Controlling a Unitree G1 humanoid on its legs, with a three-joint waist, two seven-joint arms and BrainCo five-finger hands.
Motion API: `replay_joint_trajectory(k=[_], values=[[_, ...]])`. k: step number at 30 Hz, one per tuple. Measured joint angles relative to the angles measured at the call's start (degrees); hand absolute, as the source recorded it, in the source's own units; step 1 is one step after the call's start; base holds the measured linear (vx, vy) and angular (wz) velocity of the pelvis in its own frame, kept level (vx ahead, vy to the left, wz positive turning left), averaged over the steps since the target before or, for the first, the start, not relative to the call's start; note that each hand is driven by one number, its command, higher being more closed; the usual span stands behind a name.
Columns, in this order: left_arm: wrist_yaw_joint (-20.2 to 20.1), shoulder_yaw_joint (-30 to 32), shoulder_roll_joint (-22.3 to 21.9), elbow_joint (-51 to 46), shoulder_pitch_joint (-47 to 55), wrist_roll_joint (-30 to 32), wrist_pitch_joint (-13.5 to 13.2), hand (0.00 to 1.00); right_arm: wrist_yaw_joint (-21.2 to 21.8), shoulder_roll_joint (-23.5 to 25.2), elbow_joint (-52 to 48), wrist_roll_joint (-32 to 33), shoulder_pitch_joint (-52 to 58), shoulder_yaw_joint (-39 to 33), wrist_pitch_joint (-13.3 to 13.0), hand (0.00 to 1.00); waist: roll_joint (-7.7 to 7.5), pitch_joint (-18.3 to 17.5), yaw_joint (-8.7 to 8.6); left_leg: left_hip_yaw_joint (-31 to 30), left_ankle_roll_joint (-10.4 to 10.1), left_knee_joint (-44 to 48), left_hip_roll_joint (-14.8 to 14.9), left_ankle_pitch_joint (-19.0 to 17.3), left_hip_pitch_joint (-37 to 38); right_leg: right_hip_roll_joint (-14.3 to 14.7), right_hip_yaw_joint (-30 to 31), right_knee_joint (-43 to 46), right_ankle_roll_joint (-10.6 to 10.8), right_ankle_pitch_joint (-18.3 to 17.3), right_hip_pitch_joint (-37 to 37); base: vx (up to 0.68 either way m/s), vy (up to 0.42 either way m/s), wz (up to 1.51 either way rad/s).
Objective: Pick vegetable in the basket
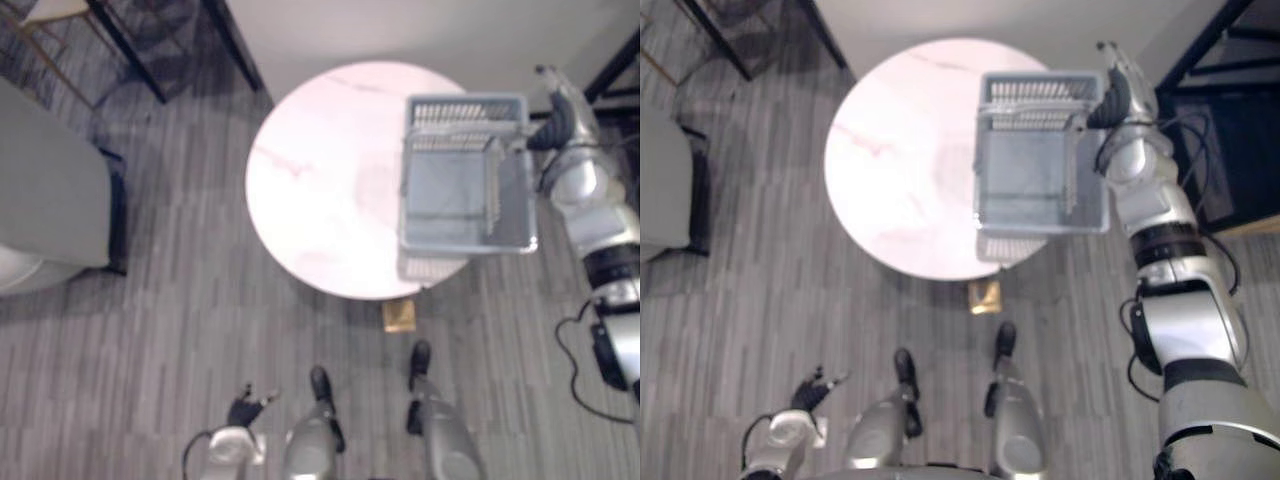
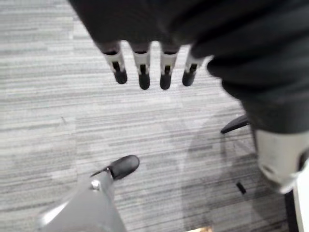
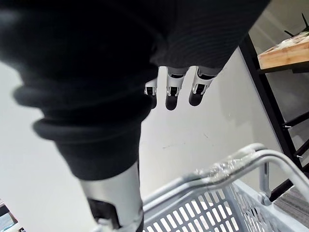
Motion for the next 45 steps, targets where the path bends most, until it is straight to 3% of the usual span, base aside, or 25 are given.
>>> replay_joint_trajectory(k=[6, 13, 14, 18, 25, 29, 31, 33, 35, 37, 38, 40, 44, 45], values=[[0.0, -1.3, -1.2, -0.2, -0.8, -0.2, -0.1, 0.0, -0.4, -0.2, 4.2, -1.9, -6.1, 3.5, -0.1, 0.0, 1.7, 2.8, 0.06, 0.1, 0.0, 0.0, -0.1, 0.1, -2.9, 0.2, 0.1, -1.8, -0.1, 1.2, -2.2, 0.0, 0.005, 0.0], [0.0, -3.1, -1.7, -1.0, -1.9, -2.4, -1.7, 0.0, -2.4, -2.4, 7.6, -3.9, -13.0, 8.6, -0.1, 0.0, 3.32, 3.7, 1.34, -0.9, 0.2, 0.2, -0.3, 0.4, -6.3, -0.2, -0.7, -1.9, -0.1, 1.3, -4.8, 0.02, 0.038, 0.08], [0.1, -3.1, -1.8, -1.0, -2.1, -2.4, -1.7, 0.0, -2.6, -2.9, 7.8, -4.3, -13.5, 9.0, -0.1, 1.0, 3.5, 3.7, 1.52, -1.1, 0.3, 0.2, -0.3, 0.6, -6.7, -0.3, -0.8, -1.9, -0.1, 1.3, -5.0, 0.0, 0.038, 0.21], [0.1, -4.7, -1.9, -0.4, -3.3, -2.5, -2.1, 0.0, -4.2, -6.1, 9.3, -6.6, -15.8, 10.9, -0.1, 1.0, 4.32, 4.1, 2.2, -3.5, 0.2, 0.0, -0.5, 1.7, -9.4, -0.6, -2.7, -1.8, -0.1, 1.3, -6.5, -0.01, 0.032, 0.24], [0.2, -6.9, -2.8, -0.4, -5.7, -2.7, -2.1, 0.0, -4.7, -9.5, 12.2, -9.2, -16.9, 13.4, 0.3, 1.0, 4.43, 4.1, 3.26, -5.5, 0.3, -0.6, -0.5, 3.3, -11.3, -0.7, -4.4, -1.8, -0.1, 1.3, -7.3, -0.02, 0.027, 0.16], [0.2, -6.9, -3.9, -1.1, -5.8, -4.1, -2.1, 0.0, -4.3, -9.4, 12.5, -10.9, -14.7, 13.4, 0.4, 1.0, 4.43, 4.1, 3.12, -5.6, 0.3, -0.6, -0.4, 3.4, -9.5, -0.3, -4.4, -1.6, -0.1, 1.3, -5.6, 0.01, 0.003, 0.0], [0.2, -6.9, -4.5, -1.5, -5.7, -4.1, -2.0, 0.0, -2.8, -9.1, 10.8, -11.0, -8.6, 10.7, 0.4, 1.0, 4.37, 4.1, 3.17, -5.3, 0.2, -0.7, -0.3, 3.3, -6.0, 0.0, -3.7, -1.7, -0.2, 1.3, -1.9, 0.06, 0.026, 0.0], [0.1, -6.5, -4.4, -2.6, -5.2, -4.0, -2.0, 0.0, -1.6, -7.6, 7.4, -10.6, -1.9, 7.2, 0.6, 1.0, 3.57, 3.9, 3.13, -5.6, -0.1, -0.5, 0.0, 2.4, -2.9, 0.5, -1.2, -1.7, -0.2, 1.3, 0.6, 0.08, 0.06, -0.18], [0.0, -5.8, -4.0, -3.4, -4.8, -4.0, -1.9, 0.0, -1.6, -4.9, 2.8, -8.8, 4.6, 4.6, 1.1, 1.0, 1.69, 3.9, 2.82, -7.4, -0.7, 5.5, 0.6, -1.8, -3.3, 0.9, 2.6, -1.4, -0.1, 1.2, 2.0, 0.05, 0.053, -0.47], [0.0, -5.2, -3.8, -4.5, -2.5, -3.7, -0.9, 0.0, -0.1, -0.4, -3.0, -6.5, 12.1, 3.0, 1.1, 1.0, -1.33, 2.9, 2.73, -12.2, -1.9, 14.3, 1.7, -9.6, -3.8, 2.5, 8.1, -1.3, 0.3, 0.9, 2.6, 0.02, 0.016, -1.05], [-0.1, -5.2, -3.9, -4.4, -2.4, -3.5, -0.5, 0.0, 0.0, 0.5, -5.2, -6.3, 15.5, 1.2, 1.0, 1.0, -2.18, 2.5, 2.17, -11.4, -1.7, 14.7, 1.7, -10.0, -3.4, 2.5, 8.8, -1.1, 0.3, 0.9, 2.7, 0.0, 0.027, -0.77], [-0.5, -6.3, -3.7, -4.5, -1.3, -2.0, 0.4, 0.0, 1.1, 4.8, -12.2, -4.6, 30.1, -5.0, 1.1, 1.0, -5.47, 0.0, -0.71, -8.8, -1.9, 13.6, 1.3, -10.7, 0.2, 2.3, 11.2, -0.5, 1.2, 0.3, 3.7, 0.02, 0.041, -0.55], [-2.0, -8.0, -2.9, -4.5, -1.9, 2.9, 0.5, 0.0, 1.7, 10.8, -23.1, -3.4, 48.8, -16.4, 1.6, 1.0, -8.31, -2.9, -5.1, -3.6, -1.3, 14.0, 0.6, -12.6, 4.4, 2.2, 15.1, 2.6, 2.1, -1.4, 3.4, 0.02, 0.037, -0.67], [-2.4, -8.0, -2.3, -4.6, -2.0, 3.3, 0.5, 0.0, 1.6, 12.7, -24.5, -3.4, 52.3, -19.4, 1.8, 1.0, -8.88, -3.8, -6.06, -1.6, -0.9, 14.4, 0.6, -13.0, 5.3, 1.8, 13.7, 3.4, 0.9, -3.1, 3.0, -0.01, 0.06, -0.98]])
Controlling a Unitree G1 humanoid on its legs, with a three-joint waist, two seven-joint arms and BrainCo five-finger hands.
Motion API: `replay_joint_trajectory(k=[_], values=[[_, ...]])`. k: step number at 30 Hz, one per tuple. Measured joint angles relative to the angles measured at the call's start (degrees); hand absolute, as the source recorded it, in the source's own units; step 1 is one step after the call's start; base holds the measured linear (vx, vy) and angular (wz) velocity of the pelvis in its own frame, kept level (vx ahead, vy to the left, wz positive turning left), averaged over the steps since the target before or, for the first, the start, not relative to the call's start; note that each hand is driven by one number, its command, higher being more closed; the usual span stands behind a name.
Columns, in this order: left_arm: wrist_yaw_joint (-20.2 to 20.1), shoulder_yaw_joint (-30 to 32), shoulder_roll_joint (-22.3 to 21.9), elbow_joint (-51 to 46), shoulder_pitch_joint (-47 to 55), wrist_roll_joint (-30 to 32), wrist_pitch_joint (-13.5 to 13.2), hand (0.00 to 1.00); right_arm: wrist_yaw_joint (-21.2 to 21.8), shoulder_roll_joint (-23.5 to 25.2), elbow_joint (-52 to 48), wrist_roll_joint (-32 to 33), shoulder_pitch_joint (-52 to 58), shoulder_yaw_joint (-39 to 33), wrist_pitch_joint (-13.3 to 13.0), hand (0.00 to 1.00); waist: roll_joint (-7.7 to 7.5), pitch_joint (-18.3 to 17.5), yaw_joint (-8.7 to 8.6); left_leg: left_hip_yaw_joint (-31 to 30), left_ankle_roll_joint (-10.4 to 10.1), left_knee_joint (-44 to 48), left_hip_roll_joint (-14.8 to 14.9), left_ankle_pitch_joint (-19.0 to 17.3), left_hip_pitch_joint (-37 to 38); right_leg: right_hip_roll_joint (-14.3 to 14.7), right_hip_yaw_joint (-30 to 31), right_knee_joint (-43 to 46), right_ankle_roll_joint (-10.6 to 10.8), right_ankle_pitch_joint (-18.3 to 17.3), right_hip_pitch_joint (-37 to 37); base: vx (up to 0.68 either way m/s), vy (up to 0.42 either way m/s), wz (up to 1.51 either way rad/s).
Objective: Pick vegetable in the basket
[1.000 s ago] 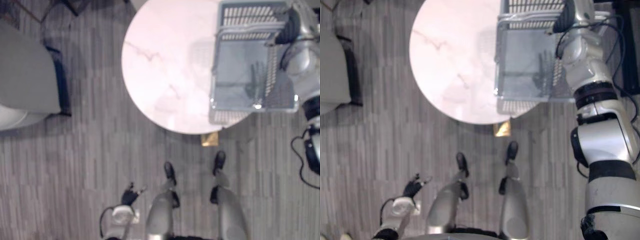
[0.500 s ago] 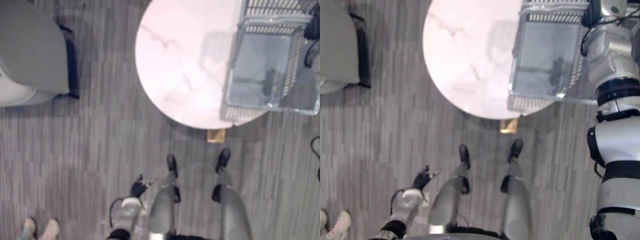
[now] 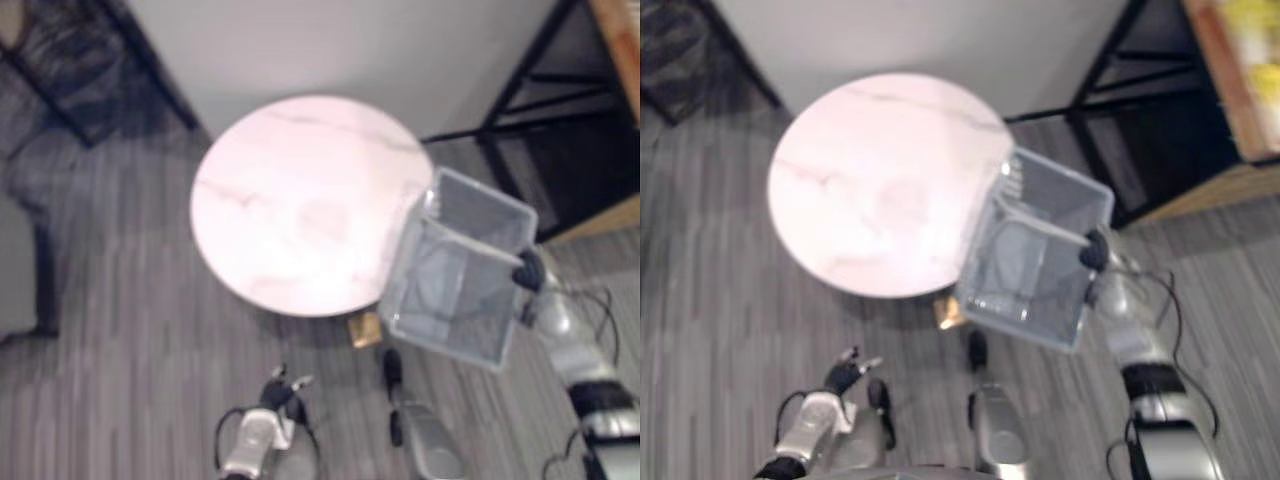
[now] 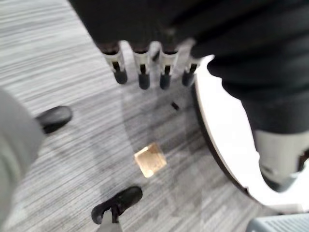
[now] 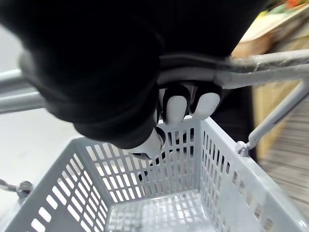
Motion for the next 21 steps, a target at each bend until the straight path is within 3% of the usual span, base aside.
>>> replay_joint_trajectory(k=[2, 3, 4, 5, 6, 7, 8, 9, 10, 11, 12, 13, 14, 15, 16, 18, 21], values=[[-0.5, 0.2, 1.9, -0.4, 0.1, 0.8, 0.0, 0.0, -0.8, 4.4, -0.6, 1.7, 6.2, -5.2, 0.5, 1.0, 0.2, -0.7, -0.44, 7.6, 0.4, -1.0, 1.5, -0.2, 4.8, -3.9, -17.8, 6.0, -9.1, -6.4, -0.9, 0.05, 0.074, -1.36], [-0.5, 0.2, 1.9, -0.4, 0.1, 0.8, 0.0, 0.0, -0.8, 4.4, -0.6, 1.7, 6.2, -5.2, 0.5, 1.0, 0.2, -0.7, -0.44, 7.6, 0.4, -1.0, 1.5, -0.2, 4.8, -3.9, -17.8, 6.0, -9.1, -6.4, -0.9, 0.1, 0.041, -1.5], [-0.6, 0.7, 3.4, -0.4, 0.5, 1.9, 0.3, 0.0, -1.6, 7.6, -0.2, 3.6, 9.4, -6.1, 0.6, 1.0, -1.16, -1.8, -0.69, 12.3, -0.2, -0.7, 1.5, -1.1, 8.2, -8.4, -28.8, 15.3, -12.1, -7.3, -2.3, 0.11, 0.018, -1.67], [-0.7, 2.4, 4.5, -0.3, 1.0, 2.1, 1.1, 0.0, -1.7, 10.1, 0.9, 5.4, 10.7, -6.3, 0.6, 1.0, -1.61, -2.6, -0.72, 16.1, -0.7, 0.9, 2.4, -2.4, 10.1, -8.0, -32.8, 17.2, -13.9, -6.4, -2.5, 0.09, -0.032, -2.61], [-0.6, 4.2, 5.8, -0.2, 2.2, 2.1, 1.4, 0.0, -1.6, 12.8, 2.7, 8.2, 10.9, -6.2, 0.6, 1.0, -1.73, -4.0, 0.2, 20.7, 0.0, 1.6, 3.2, -2.4, 11.4, -4.9, -35.2, 13.1, -20.1, -7.1, -2.2, 0.05, -0.049, -2.21], [-0.5, 4.5, 5.8, -0.1, 2.5, 2.1, 1.4, 0.0, -1.6, 13.8, 3.5, 9.9, 10.7, -6.2, 0.6, 1.0, -1.24, -4.5, 0.26, 23.1, 0.7, 1.2, 3.5, -2.4, 12.1, -5.3, -38.9, 11.9, -18.6, -9.7, -1.1, 0.01, -0.056, -2.34], [-0.5, 4.5, 5.7, 0.2, 2.6, 2.1, 1.4, 0.0, -1.7, 14.7, 5.3, 12.6, 10.3, -6.3, 0.4, 1.0, 0.2, -5.8, 0.34, 27.4, 1.6, -1.3, 4.1, -2.0, 13.8, -7.8, -49.7, 16.5, -15.9, -15.5, -0.8, 0.05, -0.067, -1.93], [-0.5, 4.5, 5.8, 0.3, 2.6, 2.1, 1.4, 0.0, -1.7, 15.0, 6.2, 14.4, 10.2, -6.5, -0.1, 1.0, 0.42, -6.4, -0.24, 28.7, 0.7, -1.7, 3.3, -2.5, 14.7, -11.1, -51.2, 22.0, -14.9, -16.0, -0.9, 0.11, -0.103, -2.31], [-0.3, 4.6, 5.6, 0.5, 2.7, 2.1, 1.6, 0.0, -1.6, 15.9, 7.0, 17.1, 10.9, -7.3, -0.6, 1.0, 0.28, -6.6, 0.15, 32.0, -0.4, -1.4, 2.3, -3.2, 16.7, -11.5, -50.8, 23.5, -8.9, -14.8, -1.5, 0.09, -0.102, -1.7], [-0.4, 4.7, 5.5, 1.3, 2.6, 2.1, 1.7, 0.0, -1.5, 16.7, 7.6, 18.1, 10.9, -7.3, -0.5, 1.0, 0.72, -6.8, -0.24, 33.3, -0.8, -1.0, 2.6, -2.8, 17.3, -9.9, -49.0, 22.9, -9.0, -14.9, -1.8, 0.15, -0.173, -1.75], [-0.6, 5.8, 4.6, 3.1, 2.8, 2.1, 2.1, 0.0, -1.4, 18.1, 8.5, 20.1, 12.6, -7.5, -0.9, 1.0, 1.28, -7.1, -0.37, 35.2, -2.7, 2.7, 4.0, -1.5, 18.7, -7.2, -45.7, 22.3, -9.4, -15.2, -1.6, 0.17, -0.185, -1.68], [-0.5, 6.9, 3.3, 3.1, 3.7, 2.1, 2.1, 0.0, -1.1, 19.3, 10.1, 21.8, 14.3, -8.4, -1.0, 1.0, 1.52, -7.6, -0.03, 35.7, -1.6, 12.8, 7.9, -0.6, 18.5, -4.5, -41.9, 20.4, -9.5, -15.3, -0.7, 0.21, -0.205, -1.71], [-0.4, 7.3, 2.7, 3.1, 4.4, 2.1, 2.1, 0.0, -0.9, 19.6, 11.2, 22.3, 15.0, -9.0, -1.1, 1.0, 1.91, -7.5, 0.13, 35.4, 0.5, 19.1, 10.5, 0.9, 18.0, -2.8, -39.9, 18.5, -9.3, -15.2, 0.4, 0.19, -0.137, -1.76], [-0.4, 7.3, 1.5, 3.6, 5.6, 2.1, 2.0, 0.0, -0.6, 19.8, 13.8, 22.7, 15.6, -9.8, -1.1, 1.0, 2.77, -7.9, 0.11, 30.7, 6.7, 32.7, 15.7, 2.2, 14.1, 0.4, -37.1, 14.4, -8.9, -14.6, 3.2, 0.18, -0.126, -1.53], [-0.3, 7.2, 0.4, 4.1, 5.8, 1.9, 2.0, 0.0, -0.4, 19.8, 16.5, 24.4, 16.0, -11.2, -1.2, 1.0, 2.69, -7.8, -0.05, 23.0, 6.1, 41.5, 16.0, -0.9, 7.8, 1.6, -34.0, 12.4, -8.5, -14.3, 4.8, 0.22, -0.133, -1.42], [0.1, 7.3, -0.6, 4.7, 6.8, 1.3, 2.1, 0.0, -0.4, 19.7, 21.6, 26.3, 16.3, -13.8, -0.9, 1.0, 2.74, -7.6, 0.26, 16.0, 4.8, 45.1, 14.2, -3.4, 0.9, 3.1, -30.3, 10.1, -8.5, -14.3, 7.6, 0.24, -0.065, -1.34], [0.9, 8.7, -1.4, 4.0, 6.9, -1.4, 2.0, 0.0, -1.5, 18.7, 28.3, 27.3, 16.6, -18.6, -0.2, 1.0, 2.83, -6.8, 2.84, 13.6, 3.9, 35.1, 9.3, -4.0, -6.3, 4.1, -23.8, 8.0, -7.9, -13.9, 11.0, 0.23, 0.031, -1.24]])
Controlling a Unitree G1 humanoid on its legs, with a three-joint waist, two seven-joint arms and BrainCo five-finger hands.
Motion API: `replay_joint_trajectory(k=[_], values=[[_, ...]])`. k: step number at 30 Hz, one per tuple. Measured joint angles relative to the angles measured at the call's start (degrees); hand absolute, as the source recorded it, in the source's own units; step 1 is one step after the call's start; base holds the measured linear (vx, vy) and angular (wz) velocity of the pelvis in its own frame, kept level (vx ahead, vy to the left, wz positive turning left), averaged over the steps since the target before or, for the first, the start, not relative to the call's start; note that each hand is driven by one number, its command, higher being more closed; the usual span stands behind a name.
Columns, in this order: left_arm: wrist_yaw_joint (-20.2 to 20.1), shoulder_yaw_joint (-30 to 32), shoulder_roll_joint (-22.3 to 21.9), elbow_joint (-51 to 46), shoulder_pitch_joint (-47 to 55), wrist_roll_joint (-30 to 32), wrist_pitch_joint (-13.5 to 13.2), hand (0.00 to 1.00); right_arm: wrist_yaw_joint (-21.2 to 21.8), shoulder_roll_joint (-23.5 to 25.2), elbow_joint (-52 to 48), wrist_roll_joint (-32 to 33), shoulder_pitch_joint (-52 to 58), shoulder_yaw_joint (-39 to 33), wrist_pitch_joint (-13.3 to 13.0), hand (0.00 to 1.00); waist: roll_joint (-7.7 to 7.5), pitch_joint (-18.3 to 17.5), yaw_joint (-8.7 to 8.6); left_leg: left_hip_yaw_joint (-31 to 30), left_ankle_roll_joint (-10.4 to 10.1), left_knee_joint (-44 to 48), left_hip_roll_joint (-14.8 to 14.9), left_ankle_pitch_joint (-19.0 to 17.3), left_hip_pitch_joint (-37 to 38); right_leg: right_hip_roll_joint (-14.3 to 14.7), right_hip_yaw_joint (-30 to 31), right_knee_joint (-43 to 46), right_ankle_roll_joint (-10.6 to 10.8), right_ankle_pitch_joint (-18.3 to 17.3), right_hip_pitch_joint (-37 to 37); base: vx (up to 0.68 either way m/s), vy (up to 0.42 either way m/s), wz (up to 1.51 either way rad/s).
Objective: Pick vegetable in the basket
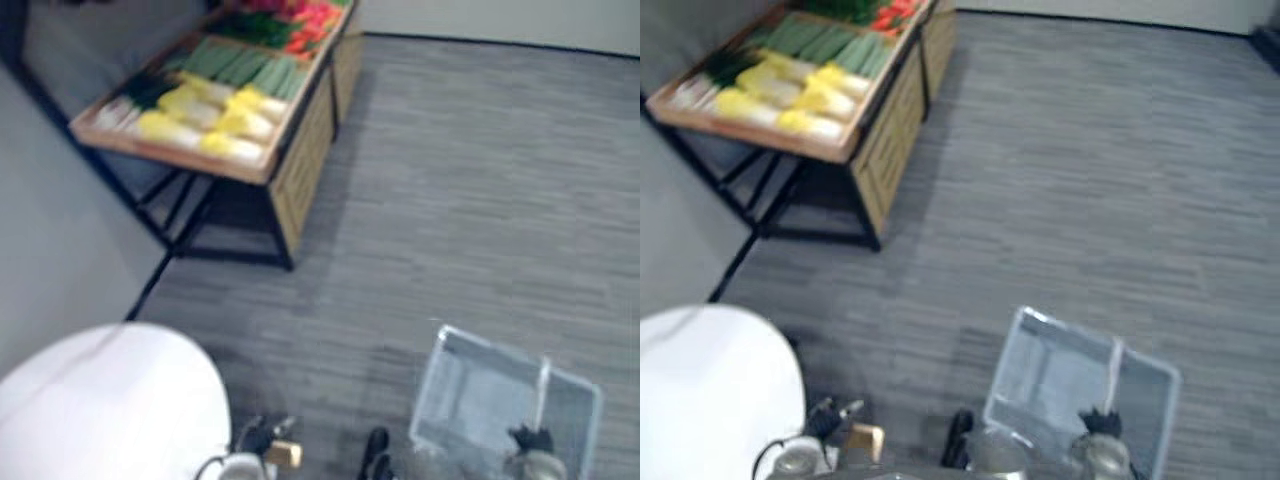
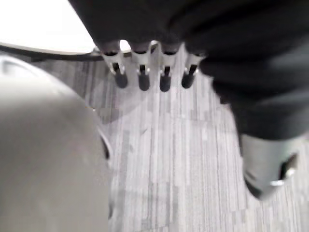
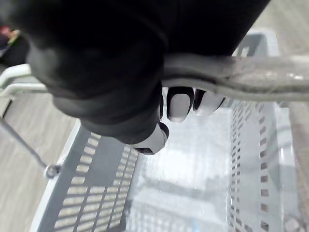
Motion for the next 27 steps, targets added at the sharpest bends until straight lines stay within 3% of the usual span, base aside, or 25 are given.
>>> replay_joint_trajectory(k=[2, 4, 6, 7, 8, 9, 10, 11, 12, 13, 14, 15, 17, 18, 19, 20, 21, 22, 24, 25, 26, 27], values=[[0.6, 0.3, -0.7, 0.0, 0.1, -1.1, 0.0, 0.0, -0.4, -0.8, 2.1, 0.0, 0.1, -2.2, 0.0, 1.0, 1.01, 0.5, 0.06, 0.2, 0.2, -11.3, -4.1, 0.6, -2.6, 0.1, 2.5, -2.1, 0.5, 0.3, 2.0, 0.22, 0.084, -0.88], [1.3, 2.3, -2.1, -0.1, 0.1, -2.0, 0.0, 0.0, -0.7, -1.4, 4.8, 0.3, 1.1, -3.4, 1.0, 1.0, 1.61, 0.7, 0.12, 0.3, 1.4, -25.8, -8.5, 4.9, -4.5, 0.7, 4.4, -5.6, 1.4, 0.7, 4.8, 0.28, 0.111, -0.48], [1.4, 2.5, -2.1, 0.0, 0.2, -2.0, 0.0, 0.0, -0.7, -1.3, 6.6, 0.6, 1.7, -4.0, 1.9, 1.0, 1.71, 0.7, 0.44, 0.0, 2.0, -30.4, -9.5, 6.9, -4.8, 1.8, 5.7, -7.1, 2.2, 0.1, 6.6, 0.27, 0.097, -0.37], [1.3, 3.3, -2.1, 0.1, 0.2, -2.1, 0.0, 0.0, -0.4, -1.3, 7.9, 0.6, 2.1, -4.5, 2.2, 1.0, 1.57, 0.6, 1.08, -1.2, 4.1, -30.0, -9.9, 8.0, -5.0, 1.9, 6.1, -5.5, 3.0, -2.0, 6.7, 0.38, 0.151, -0.53], [1.3, 4.4, -2.0, 0.2, 0.0, -2.3, 0.0, 0.0, -0.2, -0.8, 8.7, 0.5, 2.6, -4.8, 2.4, 1.0, 0.17, 0.4, 1.78, -1.2, 5.7, -29.5, -11.0, 8.3, -4.1, 0.1, 6.1, -0.4, 5.1, -5.9, 5.6, 0.48, 0.196, -0.41], [1.3, 4.5, -1.7, 0.5, 0.1, -2.3, 0.0, 0.0, 0.0, -0.7, 9.0, 0.3, 3.3, -5.0, 2.4, 1.0, -0.69, 0.1, 1.75, -1.2, 5.9, -30.0, -12.0, 8.4, -3.3, -1.2, 5.8, 2.0, 6.4, -7.8, 5.4, 0.43, 0.163, -0.13], [1.4, 4.4, -1.3, 1.0, -0.2, -3.2, 0.0, 0.0, 0.2, -0.3, 9.0, -0.5, 4.3, -5.1, 2.4, 1.0, -1.18, -0.2, 1.54, -1.4, 6.0, -31.5, -13.4, 8.4, -1.4, -3.3, 5.5, 8.1, 9.4, -10.0, 5.0, 0.45, 0.138, 0.08], [1.5, 4.3, -1.2, 2.0, -0.6, -3.4, 0.1, 0.0, 0.4, -0.1, 9.4, -1.1, 4.4, -5.1, 2.4, 1.0, -2.74, 0.4, 1.53, -1.4, 6.9, -32.8, -15.0, 7.6, 1.2, -6.7, 5.5, 22.9, 11.1, -10.3, -0.1, 0.57, 0.158, 0.2], [1.6, 4.2, -0.3, 2.4, -0.6, -3.5, 0.3, 0.0, 0.6, 0.5, 10.2, -1.1, 4.4, -5.2, 2.4, 1.0, -2.68, 0.1, 1.09, -2.2, 7.2, -35.2, -16.3, 7.0, 4.6, -10.5, 5.3, 37.5, 12.5, -5.0, -5.5, 0.57, 0.149, 0.3], [1.6, 3.8, -0.1, 2.6, -0.6, -3.5, 0.6, 0.0, 0.7, 0.9, 10.5, -1.2, 4.2, -5.2, 2.5, 1.0, -2.81, 0.3, 0.57, -3.2, 7.3, -36.1, -16.7, 6.7, 6.3, -12.3, 4.8, 43.0, 12.5, -3.0, -7.8, 0.49, 0.11, 0.69], [1.7, 2.5, -0.1, 2.9, -0.4, -3.6, 0.6, 0.0, 1.1, 2.0, 10.5, -1.1, 4.6, -6.0, 2.5, 1.0, -2.78, 0.4, -0.39, -5.5, 7.1, -37.1, -16.8, 5.8, 9.1, -14.4, 3.0, 45.9, 10.2, -4.6, -9.0, 0.39, 0.028, 0.81], [1.6, 2.1, 0.0, 2.8, -0.6, -3.5, 0.6, 0.0, 1.2, 2.4, 10.5, -1.1, 4.8, -6.3, 2.6, 1.0, -2.31, 0.7, -0.39, -6.5, 6.6, -37.8, -16.7, 5.8, 11.1, -15.6, 1.6, 44.7, 9.4, -6.0, -10.0, 0.5, -0.011, 0.9], [1.6, 2.1, -0.2, 2.9, -1.6, -3.5, 0.6, 0.0, 1.3, 2.7, 10.5, -0.7, 4.9, -6.1, 2.5, 1.0, -1.72, 1.0, -0.6, -9.0, 5.4, -39.5, -15.3, 4.7, 14.3, -15.0, 0.4, 35.0, 8.0, -7.3, -11.8, 0.55, -0.083, 0.68], [1.6, 2.1, -0.2, 3.0, -2.4, -3.5, 0.6, 0.0, 1.5, 2.7, 10.5, -0.6, 4.4, -5.9, 2.5, 1.0, -0.72, 0.9, -0.98, -10.8, 4.4, -40.9, -13.6, 4.7, 15.3, -12.5, 1.4, 23.5, 9.0, -6.1, -13.3, 0.61, -0.181, 0.87], [1.6, 2.2, 0.0, 3.0, -3.4, -3.5, 0.5, 0.0, 1.5, 2.9, 10.5, -0.1, 3.9, -5.9, 2.3, 1.0, -0.61, 0.9, -1.71, -12.3, 3.1, -42.4, -12.8, 4.7, 16.3, -10.7, 3.5, 10.3, 9.9, -1.7, -13.9, 0.63, -0.212, 0.91], [1.6, 2.3, 0.1, 3.2, -3.8, -3.5, 0.5, 0.0, 1.5, 3.0, 10.5, 0.1, 3.9, -6.0, 2.2, 1.0, -0.88, 0.9, -1.73, -12.7, 2.3, -43.1, -12.7, 4.4, 17.2, -10.7, 5.1, 4.5, 10.2, 1.0, -14.2, 0.57, -0.259, 0.72], [1.6, 3.1, 0.2, 3.8, -3.8, -3.5, 0.5, 0.0, 1.6, 3.0, 10.5, 0.9, 3.9, -6.0, 2.1, 1.0, -1.49, 0.7, -1.61, -13.1, 0.4, -43.9, -12.7, 3.1, 19.5, -10.8, 8.9, -0.6, 10.9, 4.4, -14.7, 0.61, -0.355, 0.54], [1.7, 4.8, 0.0, 4.2, -2.7, -3.4, 0.5, 0.0, 1.8, 3.0, 10.5, 1.0, 4.2, -5.8, 2.1, 1.0, -1.83, 0.4, -1.71, -14.0, -1.1, -43.7, -11.8, 0.8, 22.8, -10.6, 11.3, 2.8, 10.1, 6.2, -14.7, 0.64, -0.392, 0.52], [1.6, 6.4, -0.5, 4.0, -1.9, -3.2, 0.4, 0.0, 2.1, 3.6, 11.2, 1.4, 3.9, -5.9, 2.2, 1.0, -1.42, 0.2, -1.71, -14.2, -1.9, -32.7, -9.3, -0.6, 21.1, -10.2, 11.8, 10.5, 8.2, 7.7, -15.4, 0.66, -0.452, 0.47], [1.6, 7.6, -2.3, 3.6, -1.3, -3.3, 0.4, 0.0, 2.0, 3.3, 11.4, 1.5, 4.1, -6.2, 2.1, 1.0, 0.6, 0.4, -1.58, -14.9, 1.5, -10.7, -2.4, 1.5, 11.7, -8.1, 9.6, 10.9, 5.5, 5.7, -12.3, 0.74, -0.527, 0.31], [1.5, 8.4, -3.7, 2.9, -0.6, -3.4, 0.4, 0.0, 1.8, 2.6, 11.1, 1.5, 3.7, -5.8, 2.1, 1.0, 2.64, 1.0, -0.92, -16.1, 3.9, 1.3, 1.9, 4.6, 6.1, -5.9, 8.8, 9.6, 4.5, 4.5, -9.6, 0.56, -0.405, 0.13], [1.5, 8.7, -4.2, 2.9, -0.3, -3.5, 0.4, 0.0, 1.7, 2.2, 10.8, 1.5, 3.2, -5.4, 2.1, 1.0, 3.16, 1.4, -0.59, -16.0, 3.7, 7.8, 3.7, 4.7, 3.5, -5.0, 8.4, 9.0, 4.6, 4.2, -7.9, 0.45, -0.255, -0.17]])
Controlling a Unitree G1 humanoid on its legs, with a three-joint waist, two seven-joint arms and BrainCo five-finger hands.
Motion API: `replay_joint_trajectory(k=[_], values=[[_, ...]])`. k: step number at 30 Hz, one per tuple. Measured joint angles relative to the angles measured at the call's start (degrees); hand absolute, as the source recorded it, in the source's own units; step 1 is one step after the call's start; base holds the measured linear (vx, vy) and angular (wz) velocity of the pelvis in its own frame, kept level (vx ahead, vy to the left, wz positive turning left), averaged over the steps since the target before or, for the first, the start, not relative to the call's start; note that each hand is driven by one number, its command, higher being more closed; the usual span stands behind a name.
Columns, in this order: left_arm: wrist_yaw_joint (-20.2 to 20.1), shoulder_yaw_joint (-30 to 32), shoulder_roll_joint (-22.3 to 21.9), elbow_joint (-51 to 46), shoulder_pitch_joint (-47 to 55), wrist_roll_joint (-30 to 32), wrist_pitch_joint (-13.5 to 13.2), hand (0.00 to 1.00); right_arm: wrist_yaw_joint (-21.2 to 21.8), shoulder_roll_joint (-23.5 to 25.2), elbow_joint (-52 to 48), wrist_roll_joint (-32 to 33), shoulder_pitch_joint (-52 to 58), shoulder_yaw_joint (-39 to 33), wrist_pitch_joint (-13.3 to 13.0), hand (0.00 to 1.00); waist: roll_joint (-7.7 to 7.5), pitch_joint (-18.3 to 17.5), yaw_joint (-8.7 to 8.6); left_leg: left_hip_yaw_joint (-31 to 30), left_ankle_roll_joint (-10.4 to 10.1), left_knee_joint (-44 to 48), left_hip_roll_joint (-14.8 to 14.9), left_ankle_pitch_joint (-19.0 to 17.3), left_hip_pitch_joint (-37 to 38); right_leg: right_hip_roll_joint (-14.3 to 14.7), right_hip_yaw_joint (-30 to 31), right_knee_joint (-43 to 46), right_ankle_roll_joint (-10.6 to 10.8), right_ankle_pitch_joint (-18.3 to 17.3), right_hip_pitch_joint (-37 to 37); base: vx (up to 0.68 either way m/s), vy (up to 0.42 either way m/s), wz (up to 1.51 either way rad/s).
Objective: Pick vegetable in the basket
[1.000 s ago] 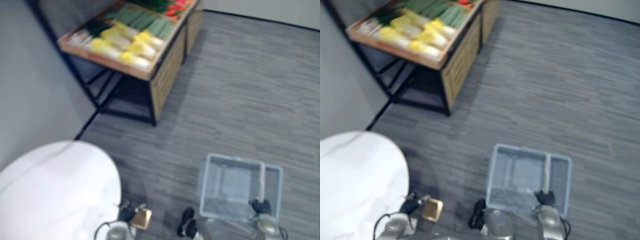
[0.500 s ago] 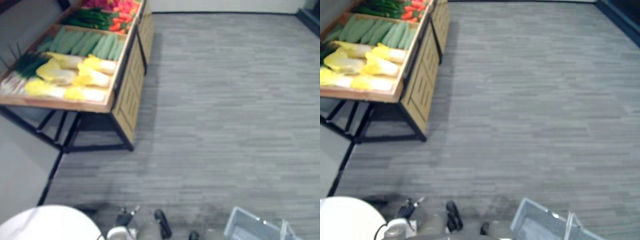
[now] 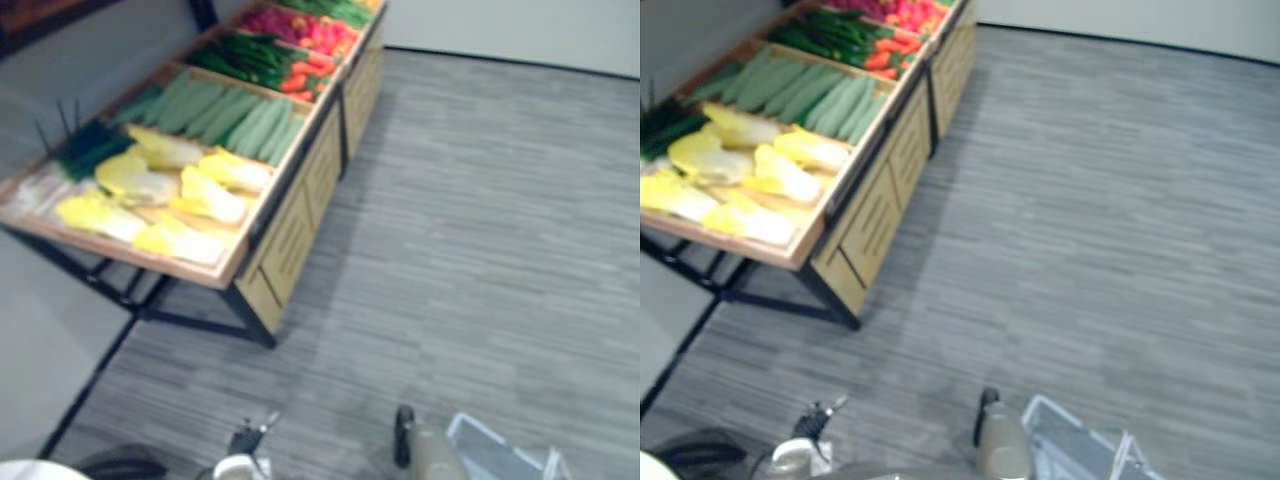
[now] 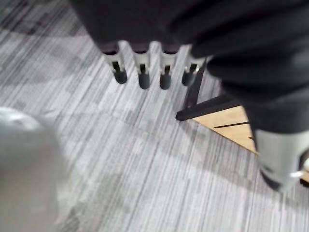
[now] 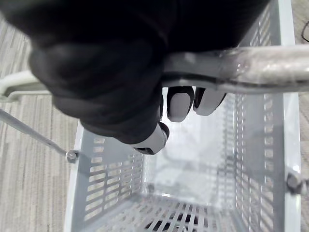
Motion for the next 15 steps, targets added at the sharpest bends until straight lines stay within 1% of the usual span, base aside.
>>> replay_joint_trajectory(k=[1, 2, 3, 4, 5, 6, 7, 8, 9, 10, 11, 12, 13, 14, 15], values=[[-0.1, 0.8, -0.1, -0.7, 0.3, -0.8, 0.0, 0.0, -0.1, -0.3, -0.2, 0.0, -0.2, 1.1, 0.0, 1.0, -0.09, 0.2, 0.48, 0.7, -0.5, 6.0, 1.1, -0.4, -2.8, 0.7, -0.2, -1.6, -0.7, -0.2, 2.9, 0.56, -0.287, -0.04], [0.0, 0.8, 0.8, -1.4, 0.3, -0.8, -0.2, 0.0, -0.2, 0.1, -1.1, 0.4, -0.8, 2.1, 0.0, 1.0, -1.39, 1.0, 0.82, 2.8, -0.9, 8.1, 0.2, -0.5, -5.5, 0.8, -0.8, -5.6, -0.8, -0.6, 8.8, 0.55, -0.291, 0.1], [0.1, 0.7, 0.9, -1.8, 0.3, -0.8, -0.5, 0.0, -0.2, -0.1, -1.2, 0.5, -1.1, 2.4, -0.1, 1.0, -1.85, 1.2, 0.87, 4.4, -1.6, 7.0, -0.4, -0.8, -6.4, 0.8, -1.2, -7.4, -0.7, -0.7, 10.8, 0.61, -0.316, 0.24], [0.0, 0.5, 1.2, -2.4, 0.2, -0.8, -0.7, 0.0, -0.2, -0.5, -1.2, 0.8, -2.0, 2.7, -0.3, 1.0, -2.47, 1.2, 1.0, 7.7, -1.9, 2.0, -2.2, -1.0, -8.0, 0.8, -1.6, -10.1, -0.5, -1.0, 13.4, 0.43, -0.19, 0.13], [0.0, 0.4, 1.4, -2.4, 0.2, -0.9, -0.9, 0.0, -0.2, -1.4, -1.2, 1.5, -3.6, 3.5, -0.5, 1.0, -2.76, 1.3, 1.31, 12.2, -2.0, -6.2, -4.3, -1.1, -9.1, 0.8, -1.7, -12.2, 0.2, -1.7, 15.3, 0.42, -0.147, 0.12], [0.0, 0.4, 1.5, -2.3, 0.2, -0.9, -0.9, 0.0, -0.2, -1.8, -1.2, 1.6, -4.3, 3.6, -0.7, 1.0, -2.87, 1.2, 1.32, 14.5, -2.0, -11.4, -5.5, -1.0, -9.4, 0.8, -2.0, -13.1, 0.4, -1.9, 15.9, 0.33, -0.07, 0.12], [-0.1, 0.3, 1.5, -2.1, 0.1, -0.9, -1.0, 0.0, -0.2, -2.2, -1.2, 1.8, -5.2, 3.5, -1.2, 1.0, -3.01, 1.2, 1.31, 18.3, -1.9, -19.9, -7.5, -0.4, -9.4, 0.7, -2.6, -14.2, 0.4, -1.9, 16.8, 0.43, -0.033, 0.3], [-0.2, 0.2, 1.5, -1.6, -0.3, -0.8, -1.0, 0.0, -0.2, -2.7, -1.2, 2.2, -6.0, 3.0, -1.6, 1.0, -3.03, 1.2, 1.31, 24.1, -1.6, -32.3, -10.5, 2.1, -8.6, 0.6, -3.8, -15.6, 0.9, -2.2, 18.2, 0.55, -0.007, 0.37], [-0.3, 0.2, 1.5, -1.0, -0.2, -0.8, -0.7, 0.0, -0.2, -2.6, -1.2, 2.2, -6.9, 1.7, -1.6, 1.0, -2.91, 1.1, 1.67, 27.6, -0.6, -41.1, -12.9, 5.3, -7.9, 0.8, -4.8, -16.3, 2.0, -2.9, 19.9, 0.57, 0.016, 0.32], [-0.3, 0.2, 1.6, -0.5, -0.1, -0.7, -0.3, 0.0, -0.1, -2.6, -1.2, 2.1, -7.1, 1.4, -1.6, 1.0, -2.88, 1.1, 2.01, 28.3, 0.0, -43.2, -13.6, 6.1, -7.5, 0.8, -5.1, -16.5, 2.9, -3.5, 21.0, 0.49, 0.087, 0.18], [-0.3, 0.4, 1.6, 0.3, 0.4, -0.6, 0.1, 0.0, 0.1, -2.3, -1.2, 2.0, -7.1, 1.4, -1.7, 1.0, -2.79, 0.7, 2.54, 28.8, 1.0, -44.1, -14.4, 6.1, -6.5, 0.5, -6.2, -15.4, 4.5, -5.9, 23.1, 0.39, 0.108, 0.13], [-0.4, 0.3, 1.9, 0.9, 1.0, -0.6, 0.1, 0.0, 0.2, -2.2, -0.9, 2.0, -6.7, 1.5, -1.8, 1.0, -3.33, -0.4, 3.17, 28.3, 4.7, -42.5, -15.4, 7.8, -6.7, -1.0, -7.6, -10.9, 5.8, -10.1, 23.1, 0.59, 0.216, 0.55], [-0.5, 0.0, 2.4, 2.0, 0.6, -0.6, 0.1, 0.0, 0.4, -1.2, -0.8, 1.7, -6.0, 1.6, -1.8, 1.0, -4.03, -0.8, 2.88, 26.5, 7.7, -41.0, -17.5, 6.3, -5.6, -4.6, -9.5, 0.0, 8.4, -13.4, 21.5, 0.4, 0.159, 0.77], [-0.4, -0.5, 2.6, 2.2, 0.6, -0.5, 0.1, 0.0, 0.3, -0.9, -1.0, 1.7, -6.1, 1.4, -2.1, 1.0, -4.63, -0.7, 2.72, 24.9, 7.7, -41.4, -18.9, 5.5, -4.7, -7.1, -10.0, 8.0, 8.6, -13.4, 19.1, 0.64, 0.282, 1.15], [-0.4, -1.3, 2.8, 1.8, 0.9, -0.5, 0.0, 0.0, 0.0, -0.5, -1.4, 2.4, -6.6, 1.3, -2.5, 1.0, -4.63, -1.2, 2.44, 22.1, 8.4, -42.6, -21.7, 4.4, -3.1, -11.9, -8.7, 25.3, 8.4, -9.2, 12.1, 0.52, 0.224, 1.34]])
